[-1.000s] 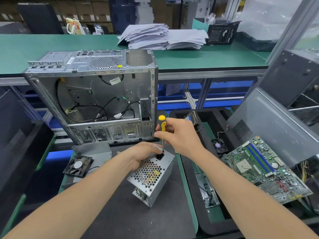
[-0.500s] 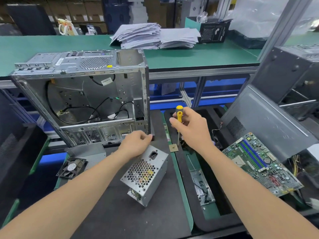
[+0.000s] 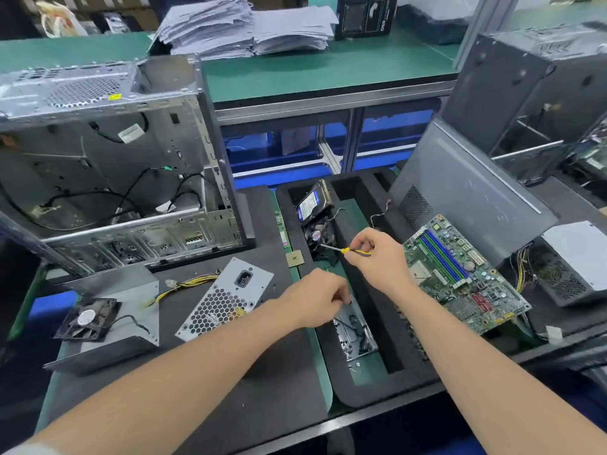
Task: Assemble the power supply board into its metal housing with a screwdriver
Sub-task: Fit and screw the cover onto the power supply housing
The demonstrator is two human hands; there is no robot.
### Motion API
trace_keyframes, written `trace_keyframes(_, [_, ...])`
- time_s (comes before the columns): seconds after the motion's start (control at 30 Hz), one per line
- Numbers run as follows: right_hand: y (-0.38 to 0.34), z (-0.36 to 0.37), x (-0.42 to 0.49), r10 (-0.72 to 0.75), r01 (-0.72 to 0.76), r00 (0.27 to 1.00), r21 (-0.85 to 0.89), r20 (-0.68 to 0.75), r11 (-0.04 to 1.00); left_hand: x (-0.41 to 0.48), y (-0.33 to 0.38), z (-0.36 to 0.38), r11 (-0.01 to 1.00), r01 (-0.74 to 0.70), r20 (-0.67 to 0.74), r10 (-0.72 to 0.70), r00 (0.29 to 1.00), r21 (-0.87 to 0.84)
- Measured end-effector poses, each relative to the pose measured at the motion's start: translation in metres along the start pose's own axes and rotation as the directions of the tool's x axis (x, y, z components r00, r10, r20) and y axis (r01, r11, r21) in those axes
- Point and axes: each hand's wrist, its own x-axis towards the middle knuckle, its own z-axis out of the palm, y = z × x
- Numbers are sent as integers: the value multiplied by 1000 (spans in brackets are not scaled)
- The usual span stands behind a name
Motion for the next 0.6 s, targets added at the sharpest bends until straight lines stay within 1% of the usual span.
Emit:
trace_keyframes(0.1, [27, -3, -5, 13, -15, 998, 49, 55, 999, 14, -3, 28, 997, 39, 102, -45, 994, 59])
trace_keyframes(0.23, [56, -5, -12, 0, -15, 992, 111, 129, 994, 33, -3, 55, 982, 22, 184, -58, 981, 187])
trace_keyframes(0.33, [74, -5, -14, 8, -29, 990, 153, 138, 988, 48, -2, 69, 947, -19, 244, -63, 968, 321])
trace_keyframes(0.43, [88, -7, -15, 9, -40, 989, 210, 147, 977, 61, -4, 82, 895, -32, 321, -126, 939, 446])
trace_keyframes(0.5, [95, -10, -15, 2, -36, 988, 220, 151, 975, 67, -4, 90, 849, -40, 341, -168, 925, 527])
trace_keyframes(0.6, [102, -15, -13, 7, -48, 987, 248, 162, 968, 76, -1, 102, 797, -4, 301, -224, 927, 604])
